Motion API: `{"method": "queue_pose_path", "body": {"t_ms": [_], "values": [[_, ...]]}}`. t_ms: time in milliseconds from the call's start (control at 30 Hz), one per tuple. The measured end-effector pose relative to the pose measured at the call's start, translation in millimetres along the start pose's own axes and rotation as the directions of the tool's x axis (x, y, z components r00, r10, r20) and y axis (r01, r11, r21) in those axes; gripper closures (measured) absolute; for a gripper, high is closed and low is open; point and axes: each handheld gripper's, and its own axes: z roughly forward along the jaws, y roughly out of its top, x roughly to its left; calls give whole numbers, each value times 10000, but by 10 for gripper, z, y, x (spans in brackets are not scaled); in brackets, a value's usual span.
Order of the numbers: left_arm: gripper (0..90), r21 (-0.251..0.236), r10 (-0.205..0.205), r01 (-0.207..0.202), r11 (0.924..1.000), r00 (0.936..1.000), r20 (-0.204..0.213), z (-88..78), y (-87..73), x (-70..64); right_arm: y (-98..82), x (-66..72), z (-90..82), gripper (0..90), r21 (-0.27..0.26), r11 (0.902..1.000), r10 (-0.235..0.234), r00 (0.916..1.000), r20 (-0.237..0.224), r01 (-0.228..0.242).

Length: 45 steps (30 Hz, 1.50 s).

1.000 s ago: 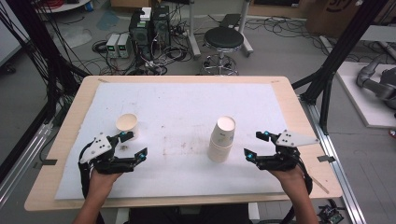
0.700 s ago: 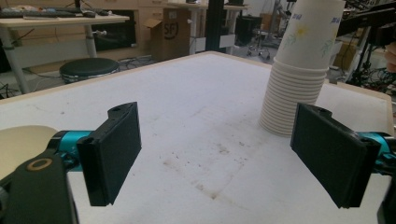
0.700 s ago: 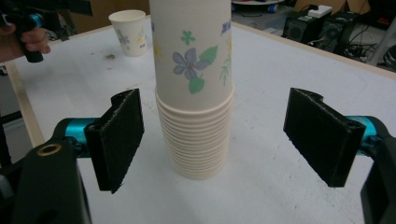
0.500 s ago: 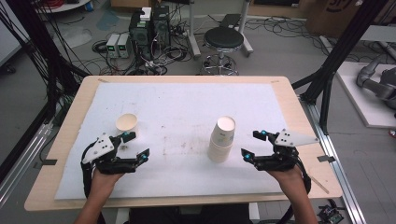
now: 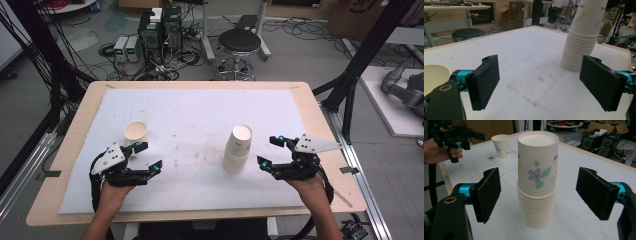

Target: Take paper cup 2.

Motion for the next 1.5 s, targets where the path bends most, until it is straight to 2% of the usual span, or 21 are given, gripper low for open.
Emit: {"method": "queue_pose_path", "body": {"t_ms": [200,433,567,767,1100,1233,1300,1500], "values": [[164,50,-8,8,10000,10000,47,16,-3,11,96,3,0,205,-71,10000,-41,10000,-86,41],[164,65,23,-24,10000,9999,167,50,-1,-7,223,-11,177,205,230,9996,-170,9994,-313,178],[164,129,80,-83,9999,9997,246,62,-6,-17,282,-37,298,205,525,9984,-219,9996,-199,229],[164,177,35,-39,9998,9997,229,61,-15,-12,351,-55,484,204,865,9958,-267,9991,-317,294],[165,206,33,-38,9998,9997,251,63,-16,-8,429,-56,773,208,1763,9838,-244,9982,-544,337],[165,211,12,-18,9998,9997,255,67,-18,-7,430,-67,812,271,1943,9803,-226,9975,-669,353],[167,223,12,-18,9998,9997,256,71,-20,-11,431,-76,814,328,1919,9801,-390,9969,-688,516],[167,261,38,-47,9996,9993,361,85,-17,-24,454,-103,797,340,1814,9825,-273,9963,-817,418]]}}
